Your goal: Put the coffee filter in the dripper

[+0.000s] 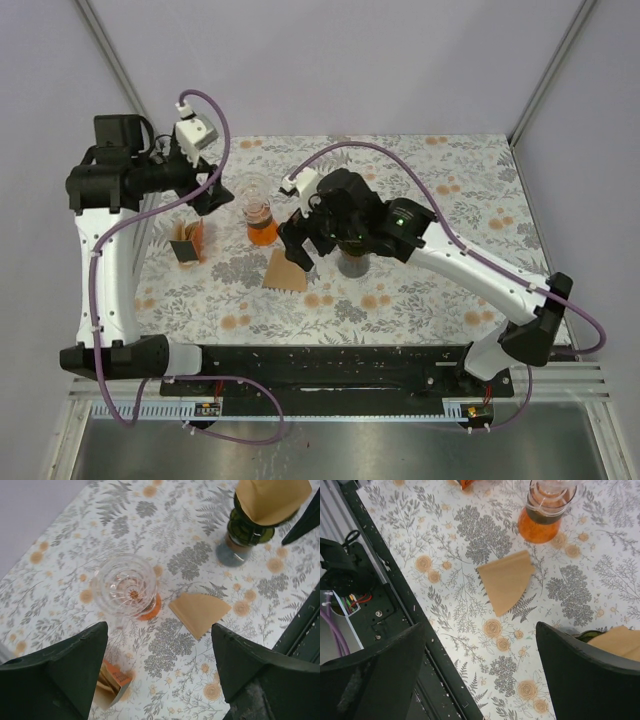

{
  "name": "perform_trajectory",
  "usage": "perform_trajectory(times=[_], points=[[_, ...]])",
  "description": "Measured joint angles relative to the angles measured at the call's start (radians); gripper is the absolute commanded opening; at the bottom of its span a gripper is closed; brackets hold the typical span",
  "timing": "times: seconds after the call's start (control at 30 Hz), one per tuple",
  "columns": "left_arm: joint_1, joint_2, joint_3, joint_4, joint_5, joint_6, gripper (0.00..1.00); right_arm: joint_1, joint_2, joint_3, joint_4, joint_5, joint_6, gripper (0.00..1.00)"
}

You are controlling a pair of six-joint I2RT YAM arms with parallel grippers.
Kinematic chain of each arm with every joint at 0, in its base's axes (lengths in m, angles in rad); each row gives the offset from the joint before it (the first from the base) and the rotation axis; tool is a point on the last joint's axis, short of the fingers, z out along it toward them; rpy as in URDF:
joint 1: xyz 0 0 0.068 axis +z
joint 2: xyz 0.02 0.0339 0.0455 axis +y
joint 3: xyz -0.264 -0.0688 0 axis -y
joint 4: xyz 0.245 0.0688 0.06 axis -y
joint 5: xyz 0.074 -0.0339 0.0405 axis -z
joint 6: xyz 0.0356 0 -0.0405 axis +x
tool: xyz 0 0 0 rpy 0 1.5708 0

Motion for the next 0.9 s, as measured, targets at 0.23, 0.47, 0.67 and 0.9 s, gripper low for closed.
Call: perform_trajectory(times=[0.23,0.47,0.67,0.9], points=[[0.076,-0.061,0.013,0.043,-0.084,-0.206,0.89,0.026,0.208,0.061,-0.003,-0.003,0.003,0.99],[0.114,-0.024,-0.035,0.078,-0.171,-0.307,0.89,0.031,0.499,0.217,-0.066,0.009,0.040,1.00],[0.123,-0.025,-0.035,0.090,-0.176,-0.324,0.88,0.030,0.696,0.337,-0.135,0.081,0.070,1.00],[0.133,-0.025,-0.035,0.090,-0.168,-0.327,0.88,0.007,0.753,0.338,-0.160,0.092,0.117,0.99]])
